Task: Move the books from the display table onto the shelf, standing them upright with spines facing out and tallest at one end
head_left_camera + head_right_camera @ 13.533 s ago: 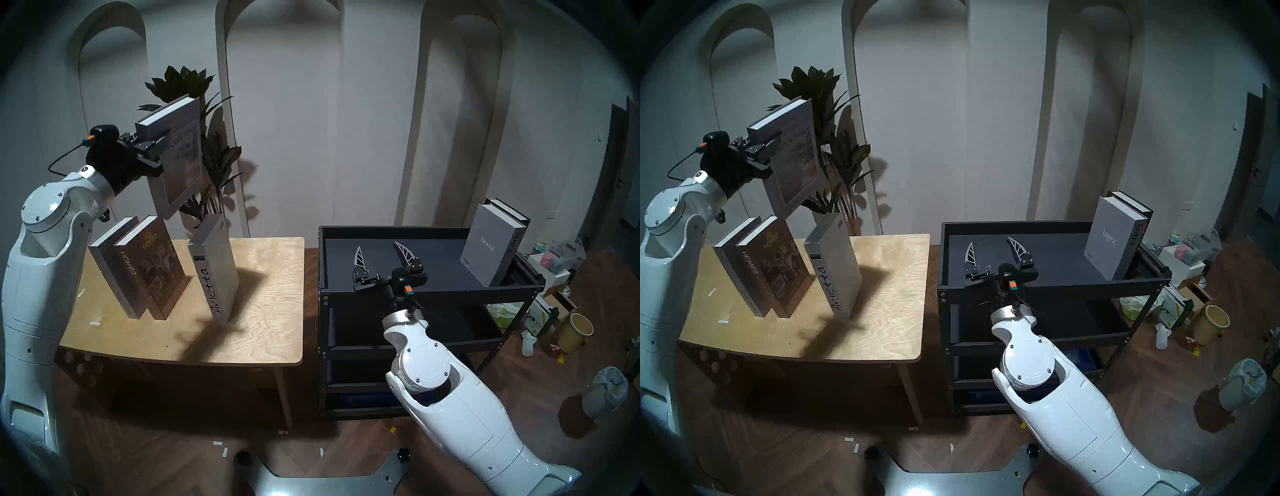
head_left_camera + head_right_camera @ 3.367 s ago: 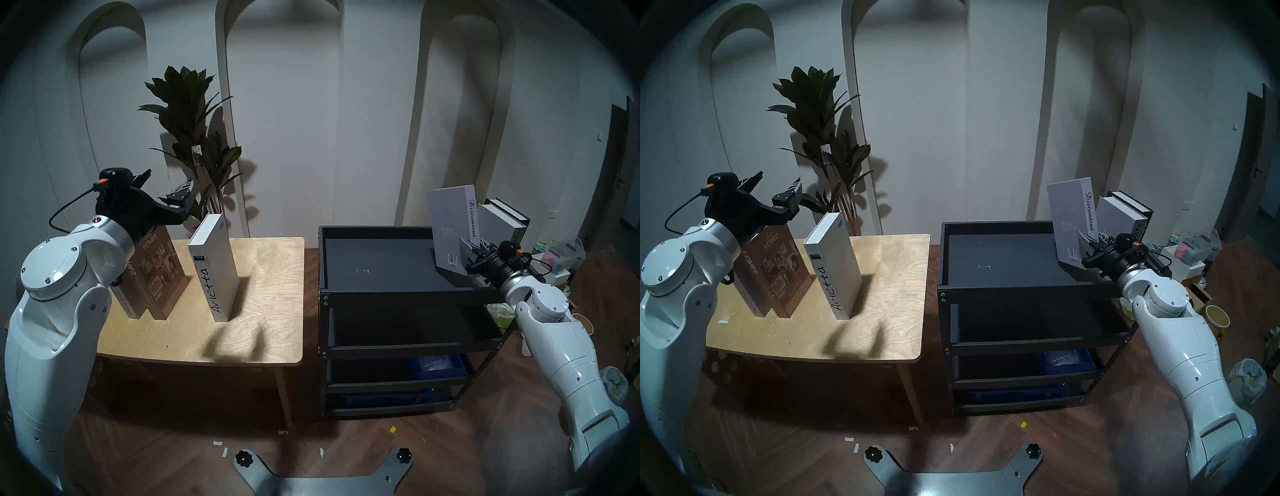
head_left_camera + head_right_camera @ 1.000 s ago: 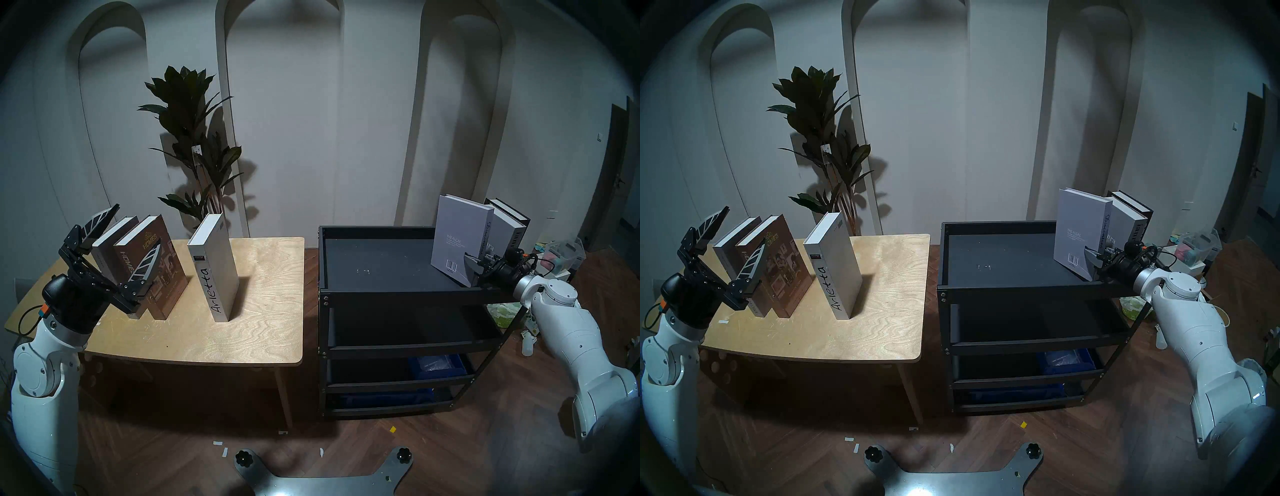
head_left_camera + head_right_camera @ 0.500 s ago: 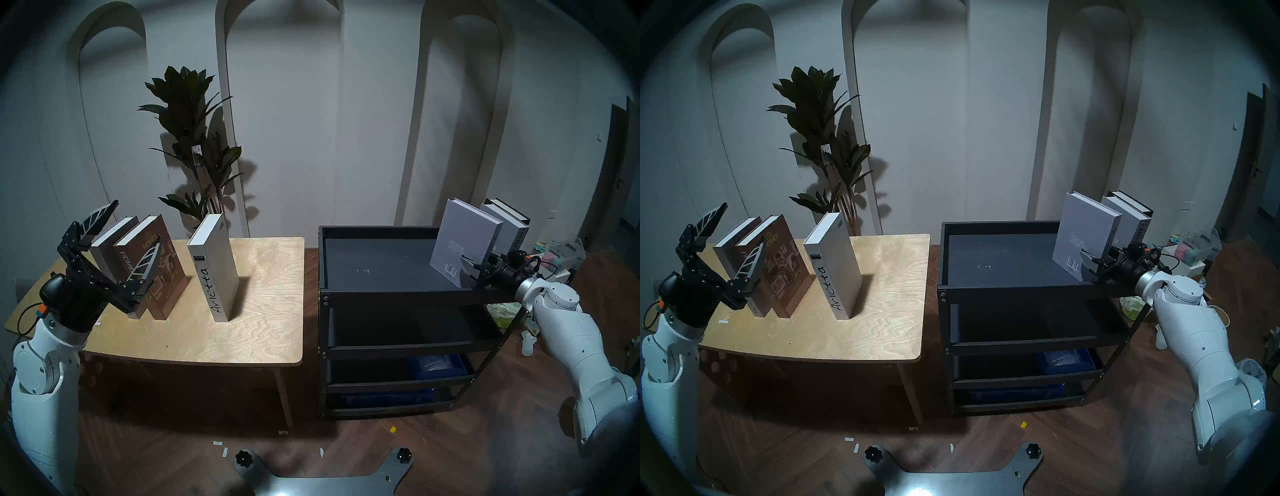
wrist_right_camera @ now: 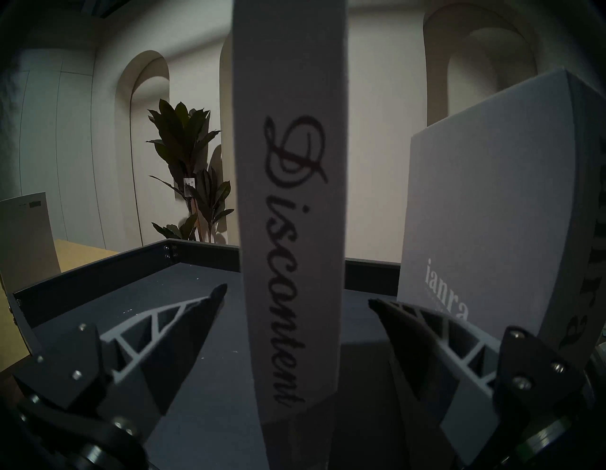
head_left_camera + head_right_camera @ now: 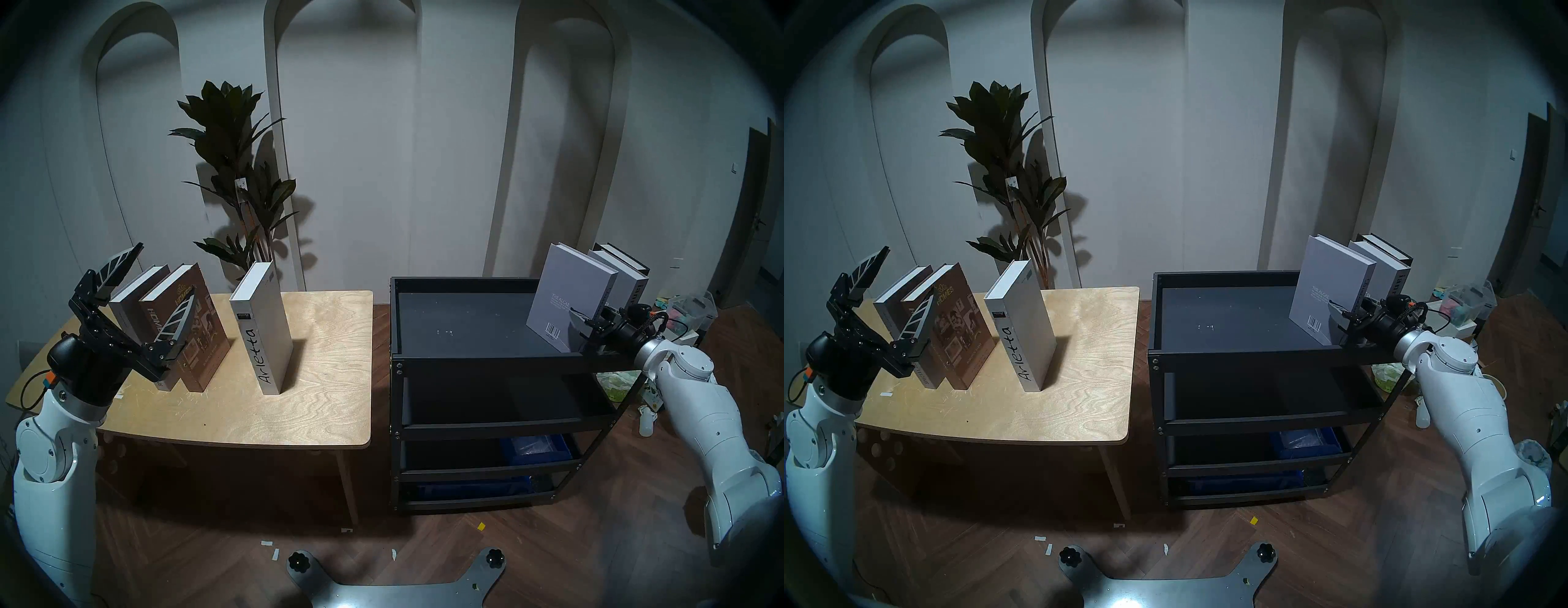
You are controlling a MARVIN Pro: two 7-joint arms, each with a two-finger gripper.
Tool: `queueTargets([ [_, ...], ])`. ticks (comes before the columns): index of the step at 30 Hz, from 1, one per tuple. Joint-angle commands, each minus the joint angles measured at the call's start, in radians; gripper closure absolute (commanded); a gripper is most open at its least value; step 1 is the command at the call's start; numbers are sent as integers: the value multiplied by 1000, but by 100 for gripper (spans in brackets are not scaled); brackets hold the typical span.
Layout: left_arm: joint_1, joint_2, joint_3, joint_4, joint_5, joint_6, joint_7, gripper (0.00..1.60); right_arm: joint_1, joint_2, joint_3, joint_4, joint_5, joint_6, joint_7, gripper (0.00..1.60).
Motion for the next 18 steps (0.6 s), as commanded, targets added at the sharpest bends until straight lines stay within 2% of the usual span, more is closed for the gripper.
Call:
queueTargets([
  [1,-6,0,0,-7,-3,-2,3,0,-3,13,46,-72,37,-3,-3,0],
  [18,-6,1,0,-7,-3,-3,4,0,-52,36,148,-267,114,29,-30,0],
])
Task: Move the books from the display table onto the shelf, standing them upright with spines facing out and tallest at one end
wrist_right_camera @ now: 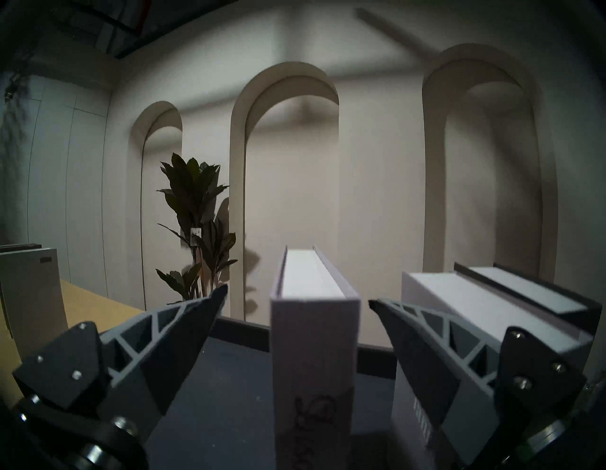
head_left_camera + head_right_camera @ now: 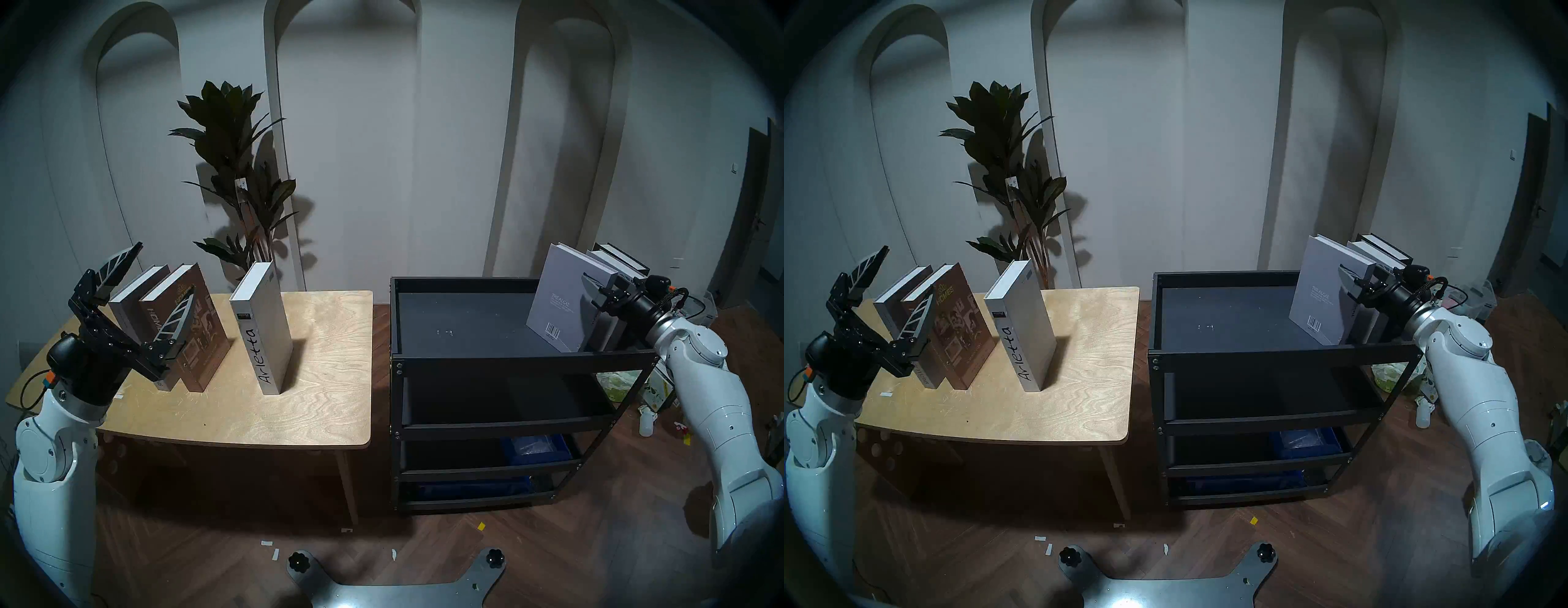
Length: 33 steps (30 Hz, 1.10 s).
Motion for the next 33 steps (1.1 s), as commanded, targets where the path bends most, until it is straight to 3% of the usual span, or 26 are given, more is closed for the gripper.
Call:
queueTargets([
  [1,-5,1,0,-7,-2,-2,2,0,-17,21,53,-100,38,22,-12,0],
  [7,-5,1,0,-7,-2,-2,2,0,-33,19,98,-149,65,35,-36,0],
  [10,-5,1,0,-7,-2,-3,2,0,-61,4,156,-198,99,23,-59,0],
  [18,-3,2,0,-5,-3,-2,1,0,-157,-98,268,-309,202,-39,-64,0],
  [24,10,29,-4,44,25,7,-21,0,-216,-157,271,-382,251,-39,-41,0],
  [33,-13,68,-69,215,60,18,-30,0,-352,-241,250,-512,274,-20,-7,0],
])
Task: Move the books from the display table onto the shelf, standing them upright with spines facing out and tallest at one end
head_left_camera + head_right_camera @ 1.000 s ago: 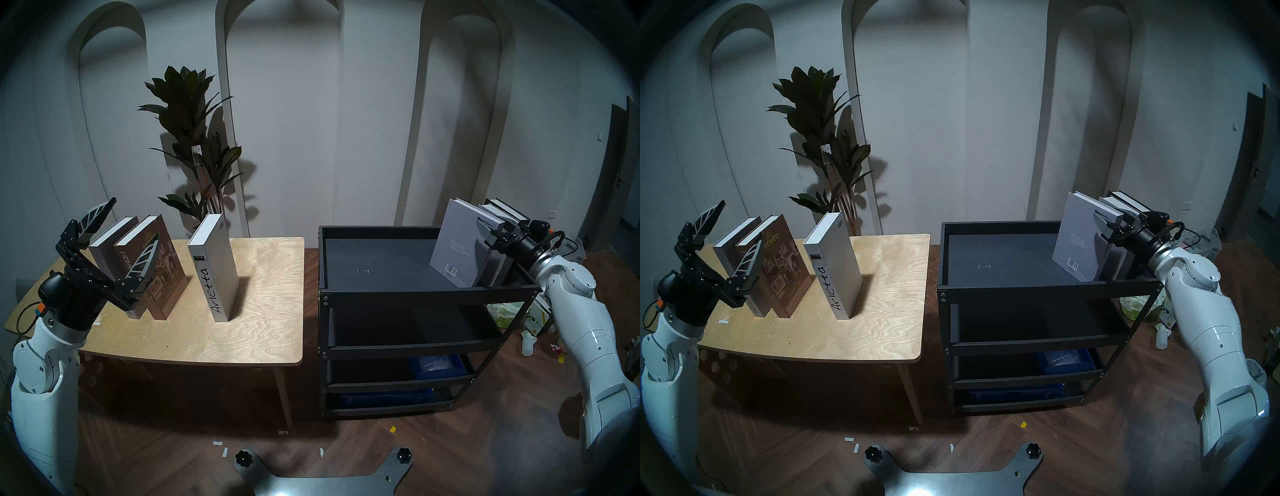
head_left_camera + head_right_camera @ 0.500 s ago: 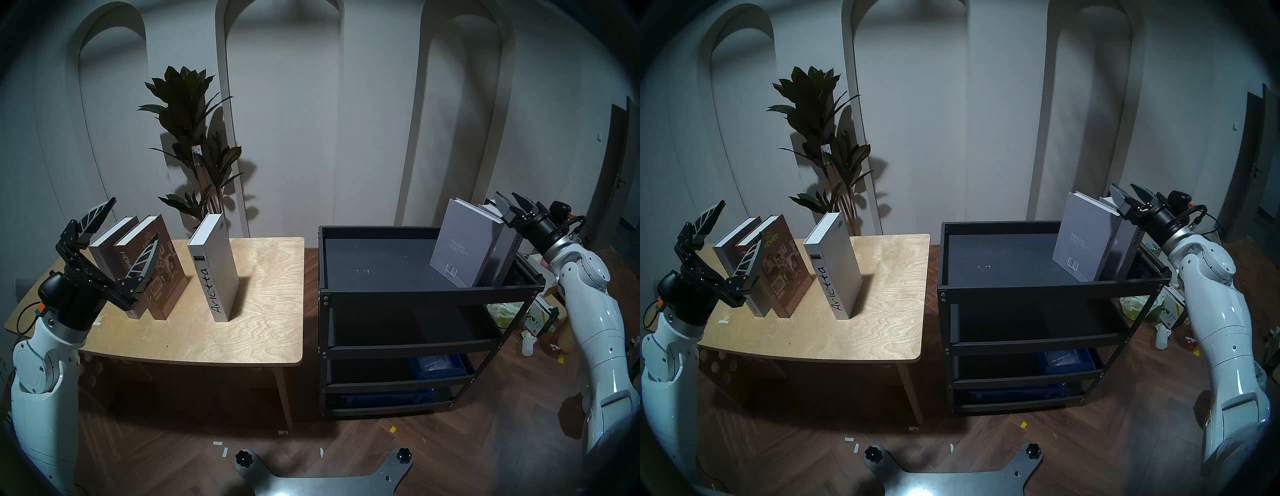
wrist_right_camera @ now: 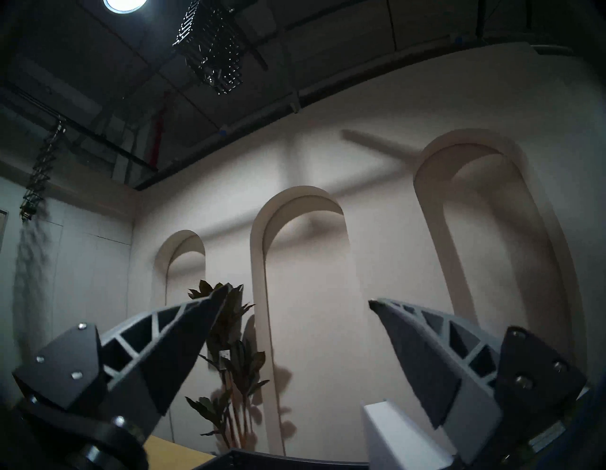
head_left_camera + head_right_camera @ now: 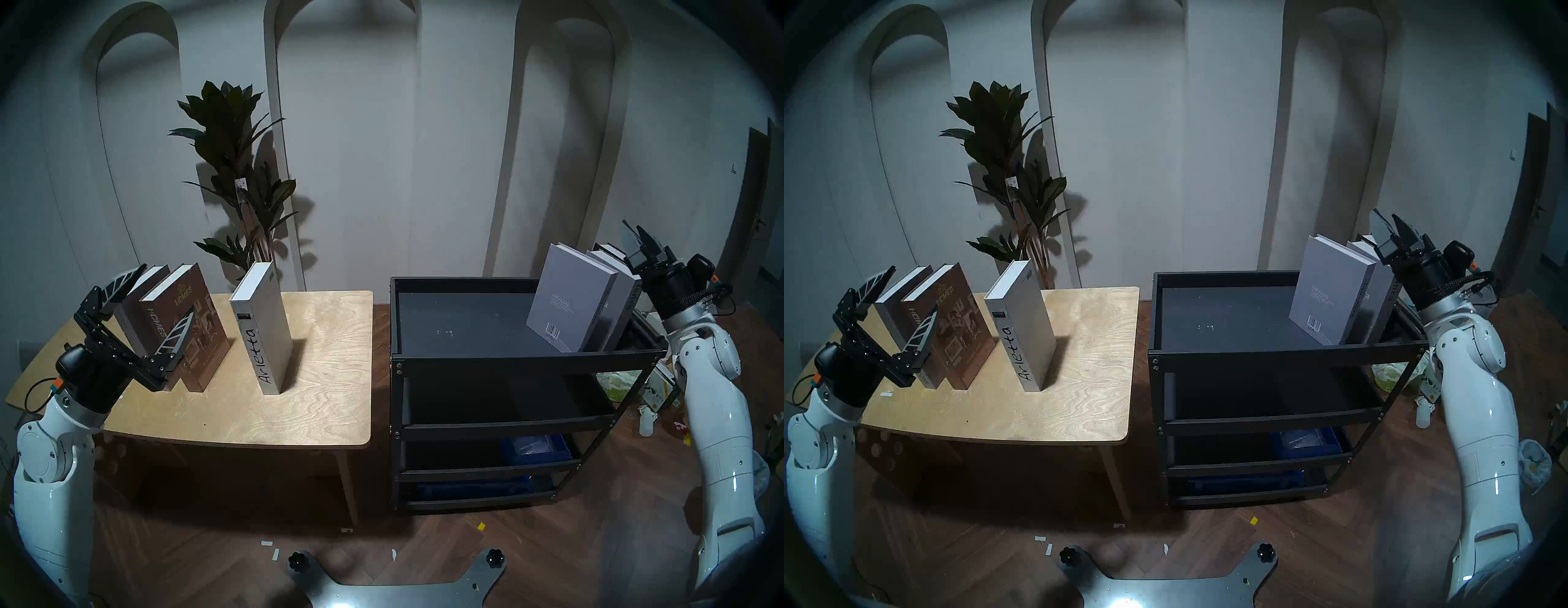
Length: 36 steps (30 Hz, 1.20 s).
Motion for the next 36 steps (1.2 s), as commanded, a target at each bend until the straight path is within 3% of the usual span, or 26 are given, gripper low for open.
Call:
queueTargets([
  [1,-20,45,-56,108,20,13,2,0,-109,-86,-8,-108,21,9,35,0],
  [9,-83,94,-73,269,28,46,7,0,-231,-170,11,-214,-10,-14,57,0],
  [18,-174,126,-12,356,21,89,30,0,-333,-254,24,-278,-89,-104,62,0],
  [21,-223,142,29,380,15,108,47,0,-390,-292,28,-302,-137,-171,38,0],
  [27,-272,180,100,430,10,131,103,0,-408,-338,18,-306,-221,-255,-5,0],
  [36,-362,219,150,521,22,161,195,0,-383,-364,0,-283,-310,-315,-64,0],
])
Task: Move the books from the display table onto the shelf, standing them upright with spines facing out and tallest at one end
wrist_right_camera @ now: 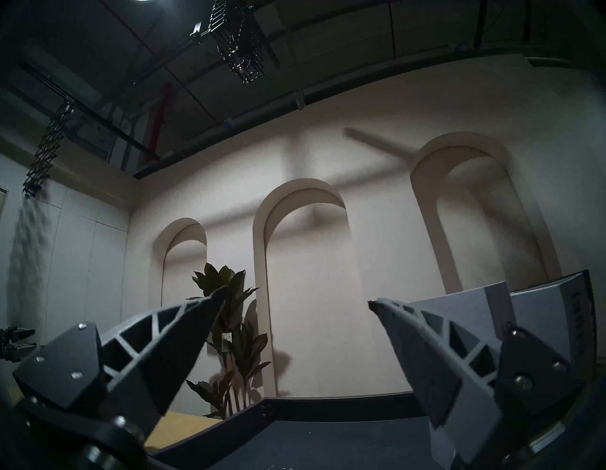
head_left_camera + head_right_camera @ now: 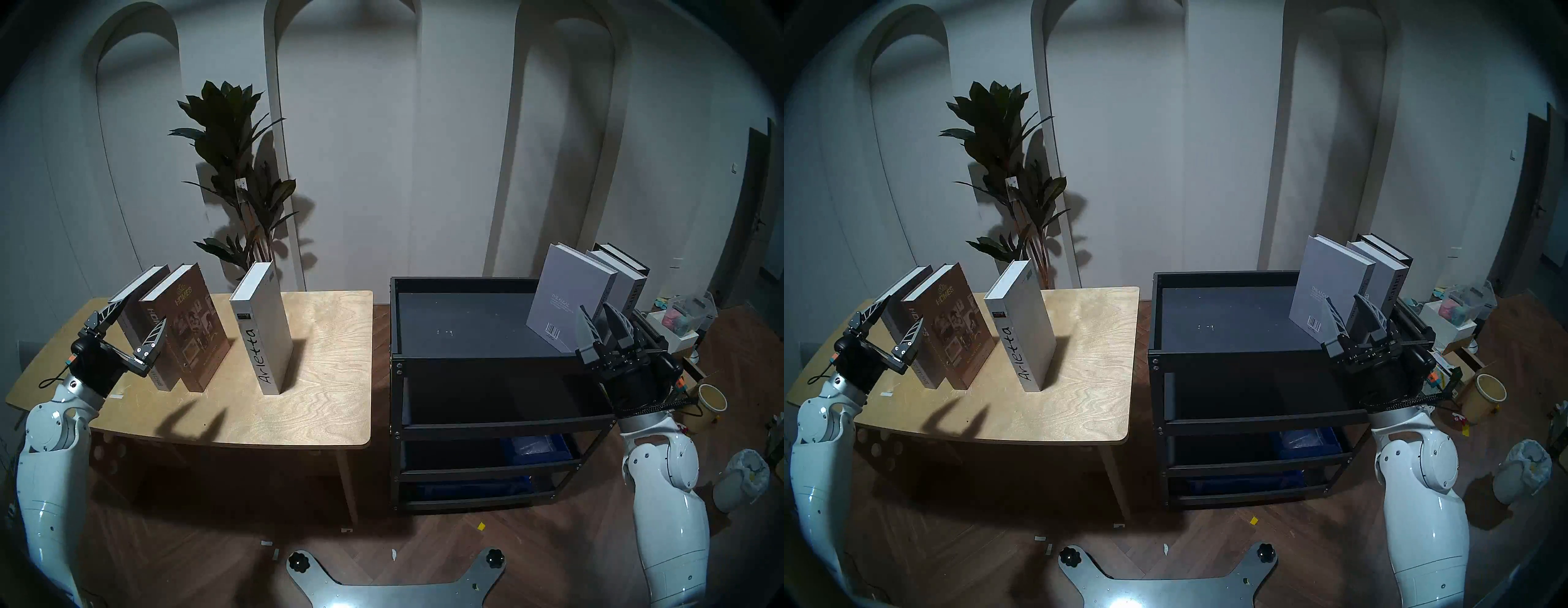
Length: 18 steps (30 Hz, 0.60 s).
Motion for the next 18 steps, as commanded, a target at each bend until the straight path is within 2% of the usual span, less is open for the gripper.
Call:
queueTargets([
  [1,-121,51,24,46,11,4,55,0,17,-39,-13,-10,-57,-56,-45,0],
  [13,-184,50,77,134,1,-26,56,0,42,-50,-31,11,-131,-91,-92,0],
  [18,-187,48,84,149,-16,-32,44,0,45,-51,-32,17,-143,-98,-100,0],
])
